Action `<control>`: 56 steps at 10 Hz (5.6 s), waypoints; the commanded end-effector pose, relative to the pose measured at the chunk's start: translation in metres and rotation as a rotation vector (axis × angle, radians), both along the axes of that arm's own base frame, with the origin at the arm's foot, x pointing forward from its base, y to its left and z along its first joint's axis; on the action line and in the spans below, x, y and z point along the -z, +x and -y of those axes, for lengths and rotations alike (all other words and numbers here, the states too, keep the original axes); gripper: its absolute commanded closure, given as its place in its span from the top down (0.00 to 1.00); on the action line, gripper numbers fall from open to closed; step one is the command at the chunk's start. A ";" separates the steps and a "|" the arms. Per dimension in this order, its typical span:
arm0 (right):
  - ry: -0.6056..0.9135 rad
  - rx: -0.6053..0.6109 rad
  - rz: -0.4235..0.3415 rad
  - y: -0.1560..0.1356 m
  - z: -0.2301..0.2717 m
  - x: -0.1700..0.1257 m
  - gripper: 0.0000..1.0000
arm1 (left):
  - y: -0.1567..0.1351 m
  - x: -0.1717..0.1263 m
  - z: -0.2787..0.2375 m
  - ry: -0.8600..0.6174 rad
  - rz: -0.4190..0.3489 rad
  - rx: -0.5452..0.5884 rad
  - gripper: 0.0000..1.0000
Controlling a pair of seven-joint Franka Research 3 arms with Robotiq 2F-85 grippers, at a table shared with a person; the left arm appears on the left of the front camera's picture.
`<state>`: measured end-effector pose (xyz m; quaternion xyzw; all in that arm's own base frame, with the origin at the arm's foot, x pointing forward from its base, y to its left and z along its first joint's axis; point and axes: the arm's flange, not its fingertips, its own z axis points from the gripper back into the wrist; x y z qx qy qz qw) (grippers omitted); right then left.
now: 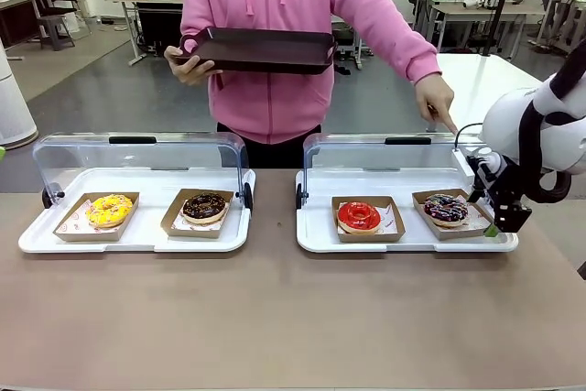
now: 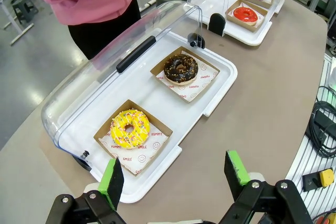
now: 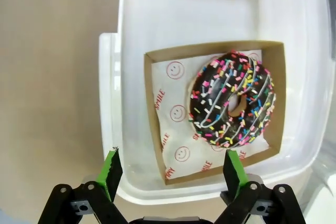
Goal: Provide the desired donut to the person.
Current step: Pick up and lift the Paper togo box containing the Donut pointed at by the person, then place the picked Paper togo box onto the Handle tray extended by the person.
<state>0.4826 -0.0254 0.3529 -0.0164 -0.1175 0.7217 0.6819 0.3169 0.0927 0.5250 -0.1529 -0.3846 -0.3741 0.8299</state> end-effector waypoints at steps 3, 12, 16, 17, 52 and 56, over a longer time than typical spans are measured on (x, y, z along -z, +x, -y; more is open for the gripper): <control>-0.011 0.036 -0.028 0.018 0.008 0.014 1.00 | 0.000 0.000 -0.001 -0.004 0.003 0.004 1.00; -0.032 0.033 -0.052 0.021 0.015 0.023 0.03 | 0.000 0.000 -0.001 -0.004 0.003 0.004 1.00; -0.002 0.007 -0.105 0.017 0.019 0.030 0.00 | 0.000 0.000 -0.001 -0.004 0.003 0.004 1.00; 0.017 0.002 -0.095 0.011 0.020 0.024 0.00 | 0.000 0.000 -0.001 -0.004 0.003 0.004 1.00; 0.005 -0.193 0.262 -0.200 -0.046 -0.246 0.00 | 0.000 0.000 -0.001 -0.004 0.003 0.004 1.00; 0.003 -0.184 0.278 -0.184 -0.092 -0.274 0.01 | 0.000 0.000 -0.001 -0.004 0.003 0.004 1.00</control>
